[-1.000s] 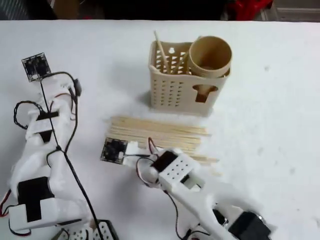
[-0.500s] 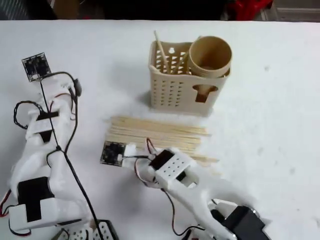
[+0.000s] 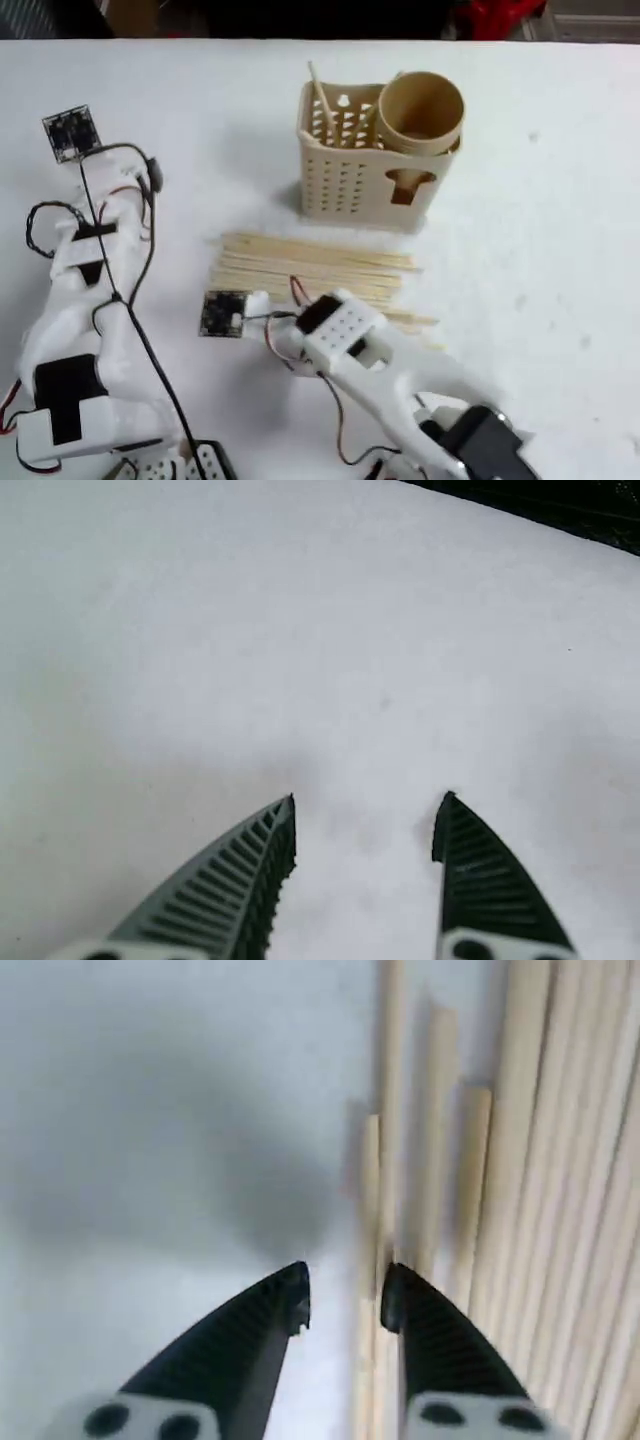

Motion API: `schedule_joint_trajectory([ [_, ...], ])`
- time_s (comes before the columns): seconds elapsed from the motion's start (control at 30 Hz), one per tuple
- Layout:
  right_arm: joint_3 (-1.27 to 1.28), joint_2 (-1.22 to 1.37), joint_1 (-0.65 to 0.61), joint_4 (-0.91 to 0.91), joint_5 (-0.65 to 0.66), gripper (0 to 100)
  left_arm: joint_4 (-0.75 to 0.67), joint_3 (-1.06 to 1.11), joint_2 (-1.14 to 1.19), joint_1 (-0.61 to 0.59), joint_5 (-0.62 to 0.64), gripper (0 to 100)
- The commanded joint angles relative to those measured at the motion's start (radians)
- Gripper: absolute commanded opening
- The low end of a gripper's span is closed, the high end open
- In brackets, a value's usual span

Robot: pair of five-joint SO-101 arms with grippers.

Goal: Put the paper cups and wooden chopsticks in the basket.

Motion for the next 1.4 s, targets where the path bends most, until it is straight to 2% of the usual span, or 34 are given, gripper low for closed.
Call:
schedule_joint_trajectory([
  [0.0, -0.044, 0.09, -0.021, 0.028, 0.011, 10.9, 0.002, -0.046, -0.004, 0.012, 0.006, 23],
  [0.17, -0.089, 0.116, 0.019, 0.041, -0.003, 1.2, 0.002, -0.046, -0.004, 0.012, 0.006, 23],
  [0.37, -0.086, 0.056, 0.031, 0.041, -0.049, 1.7, 0.002, -0.046, -0.004, 0.012, 0.006, 23],
  [0.87, 0.077, -0.509, 0.081, 0.116, -0.074, 1.7, 0.002, -0.049, -0.004, 0.012, 0.006, 23],
  [0.97, 0.083, -0.568, 0.081, 0.12, -0.12, 1.7, 0.002, -0.049, -0.004, 0.012, 0.006, 23],
  [1.17, 0.063, -0.638, 0.081, 0.148, -0.13, 1.7, 0.002, -0.049, -0.004, 0.012, 0.006, 23],
  [1.37, -0.104, -0.711, 0.154, 0.145, -0.296, 1.7, 0.002, -0.049, -0.004, 0.012, 0.006, 23],
])
